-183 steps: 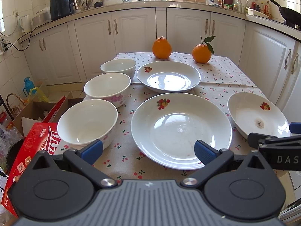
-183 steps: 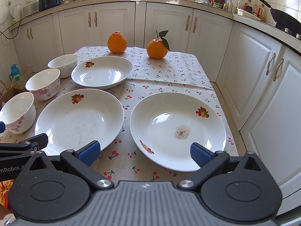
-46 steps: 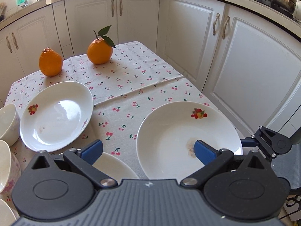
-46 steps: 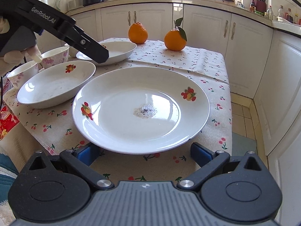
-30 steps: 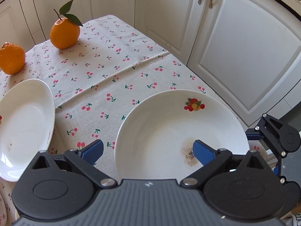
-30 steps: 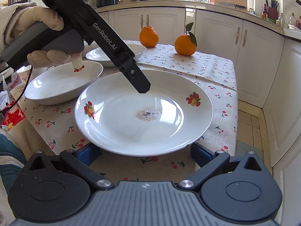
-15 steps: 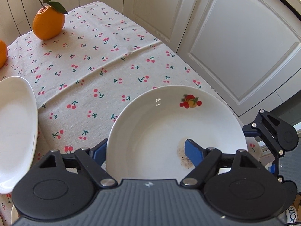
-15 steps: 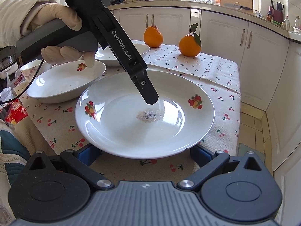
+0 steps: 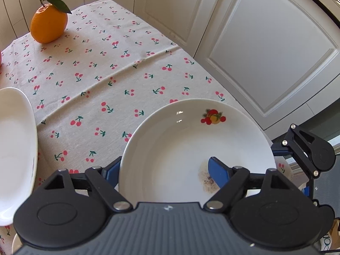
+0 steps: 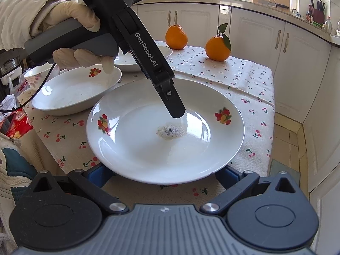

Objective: Organize plates and bowls

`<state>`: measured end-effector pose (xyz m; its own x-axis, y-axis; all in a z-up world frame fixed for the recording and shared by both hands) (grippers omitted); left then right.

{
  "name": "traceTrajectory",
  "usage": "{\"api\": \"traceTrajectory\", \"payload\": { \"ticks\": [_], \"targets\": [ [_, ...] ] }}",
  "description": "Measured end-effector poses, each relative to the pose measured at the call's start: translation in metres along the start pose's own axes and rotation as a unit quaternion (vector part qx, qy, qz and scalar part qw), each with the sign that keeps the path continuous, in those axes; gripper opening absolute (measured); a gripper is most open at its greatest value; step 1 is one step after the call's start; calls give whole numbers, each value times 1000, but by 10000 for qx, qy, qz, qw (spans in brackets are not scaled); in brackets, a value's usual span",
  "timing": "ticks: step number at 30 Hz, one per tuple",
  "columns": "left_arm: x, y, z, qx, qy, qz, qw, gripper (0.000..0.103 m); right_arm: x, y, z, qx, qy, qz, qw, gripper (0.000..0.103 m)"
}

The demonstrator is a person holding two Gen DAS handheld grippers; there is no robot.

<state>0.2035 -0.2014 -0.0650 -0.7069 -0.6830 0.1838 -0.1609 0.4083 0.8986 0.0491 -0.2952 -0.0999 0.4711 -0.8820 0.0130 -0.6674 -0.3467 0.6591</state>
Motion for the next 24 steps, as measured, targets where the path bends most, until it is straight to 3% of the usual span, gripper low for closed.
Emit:
{"api": "traceTrajectory", "payload": {
  "ticks": [12,24],
  "targets": [
    [-4,14,-9,233,12,30,9997,83,7,2,-14,-86,108,-2,9999,103],
    [-21,5,-42,411,77,10,9991,83,42,-8,-35,-11,188,33,9998,103]
  ]
}}
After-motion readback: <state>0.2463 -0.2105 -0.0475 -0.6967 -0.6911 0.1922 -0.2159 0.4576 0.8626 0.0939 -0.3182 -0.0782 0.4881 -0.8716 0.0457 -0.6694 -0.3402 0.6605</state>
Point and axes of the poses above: each gripper's, at about its wrist camera, not at the fingertips, and y roughly against the way its jaws point, x to its right, z to its underside, the point moved 3 cm from there along -y, roughly the way its jaws point, and after that the axes turned 1 degree about y, right-handed, at the moved point
